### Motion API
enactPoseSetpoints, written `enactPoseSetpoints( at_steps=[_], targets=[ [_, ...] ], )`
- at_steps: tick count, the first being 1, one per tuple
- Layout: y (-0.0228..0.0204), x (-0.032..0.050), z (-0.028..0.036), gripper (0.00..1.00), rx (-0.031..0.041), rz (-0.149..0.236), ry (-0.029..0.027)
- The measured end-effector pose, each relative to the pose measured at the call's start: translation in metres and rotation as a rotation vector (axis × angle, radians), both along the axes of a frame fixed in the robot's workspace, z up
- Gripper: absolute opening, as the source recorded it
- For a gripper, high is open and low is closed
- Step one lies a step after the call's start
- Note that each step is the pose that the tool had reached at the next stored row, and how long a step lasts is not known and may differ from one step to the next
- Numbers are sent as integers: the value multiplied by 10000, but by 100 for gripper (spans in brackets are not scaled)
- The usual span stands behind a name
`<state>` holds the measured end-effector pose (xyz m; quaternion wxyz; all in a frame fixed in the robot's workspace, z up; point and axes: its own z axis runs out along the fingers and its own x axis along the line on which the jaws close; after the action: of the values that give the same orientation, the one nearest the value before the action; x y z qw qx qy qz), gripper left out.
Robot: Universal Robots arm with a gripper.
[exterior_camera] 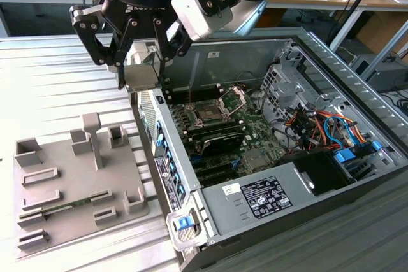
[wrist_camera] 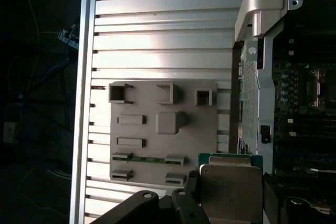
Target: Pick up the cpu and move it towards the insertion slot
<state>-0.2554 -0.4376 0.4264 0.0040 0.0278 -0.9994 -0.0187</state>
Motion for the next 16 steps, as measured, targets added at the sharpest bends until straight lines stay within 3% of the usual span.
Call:
enactPoseSetpoints(
  at_steps=[16],
  targets=[
    [4,157,-2,55,0,-1,2]
  ],
)
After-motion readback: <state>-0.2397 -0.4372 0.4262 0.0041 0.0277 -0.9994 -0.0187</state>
